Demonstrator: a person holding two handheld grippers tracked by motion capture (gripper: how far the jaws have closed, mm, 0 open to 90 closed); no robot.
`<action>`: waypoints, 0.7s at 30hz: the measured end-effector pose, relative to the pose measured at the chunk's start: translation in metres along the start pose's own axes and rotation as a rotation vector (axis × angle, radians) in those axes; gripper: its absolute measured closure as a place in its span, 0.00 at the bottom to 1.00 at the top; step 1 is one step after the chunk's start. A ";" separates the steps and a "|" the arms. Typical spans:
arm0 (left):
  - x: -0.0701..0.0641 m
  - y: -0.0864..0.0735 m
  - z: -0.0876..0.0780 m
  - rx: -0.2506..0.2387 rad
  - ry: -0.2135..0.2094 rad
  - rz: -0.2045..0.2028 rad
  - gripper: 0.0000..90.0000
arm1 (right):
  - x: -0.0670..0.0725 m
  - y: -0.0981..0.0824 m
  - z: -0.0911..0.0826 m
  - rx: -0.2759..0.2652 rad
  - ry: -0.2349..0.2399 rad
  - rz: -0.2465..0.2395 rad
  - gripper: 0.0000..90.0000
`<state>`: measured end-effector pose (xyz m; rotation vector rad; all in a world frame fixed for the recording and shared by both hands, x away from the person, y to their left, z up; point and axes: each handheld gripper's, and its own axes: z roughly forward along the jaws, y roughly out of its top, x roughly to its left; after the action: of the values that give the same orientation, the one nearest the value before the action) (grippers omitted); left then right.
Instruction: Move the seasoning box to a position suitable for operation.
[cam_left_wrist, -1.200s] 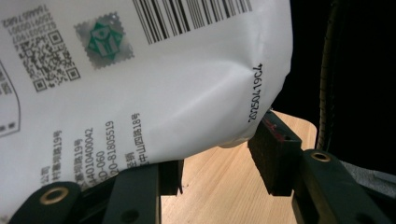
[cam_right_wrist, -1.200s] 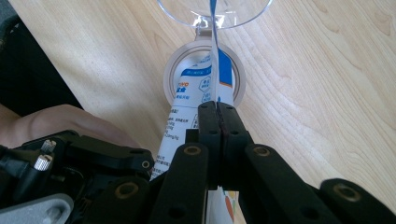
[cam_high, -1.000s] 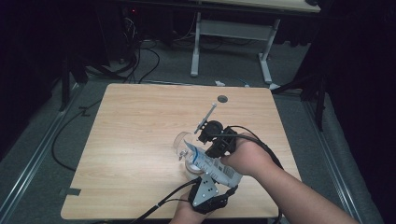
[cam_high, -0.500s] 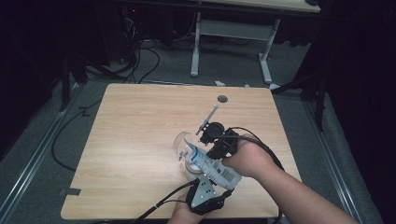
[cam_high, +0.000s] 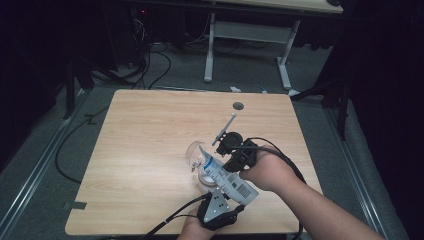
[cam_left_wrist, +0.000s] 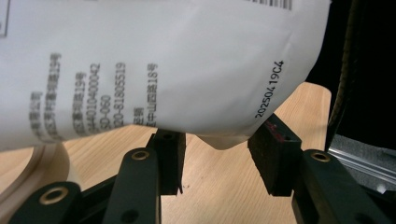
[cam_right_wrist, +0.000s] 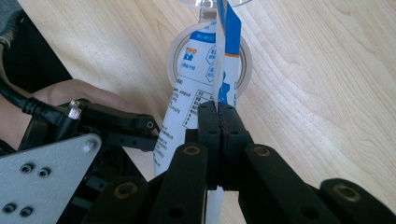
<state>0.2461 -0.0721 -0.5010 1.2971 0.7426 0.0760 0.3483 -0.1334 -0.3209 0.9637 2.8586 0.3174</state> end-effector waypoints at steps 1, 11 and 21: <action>0.000 0.000 0.000 -0.001 0.002 -0.004 0.64 | 0.000 0.000 0.000 0.003 0.002 0.004 1.00; 0.005 -0.002 -0.002 -0.003 0.010 -0.012 0.64 | 0.001 0.001 0.002 0.008 0.003 -0.001 1.00; 0.008 -0.003 -0.003 -0.004 0.019 -0.014 0.64 | 0.003 0.003 0.001 0.016 0.001 0.003 1.00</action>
<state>0.2496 -0.0667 -0.5076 1.2884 0.7672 0.0785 0.3478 -0.1288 -0.3209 0.9715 2.8652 0.2958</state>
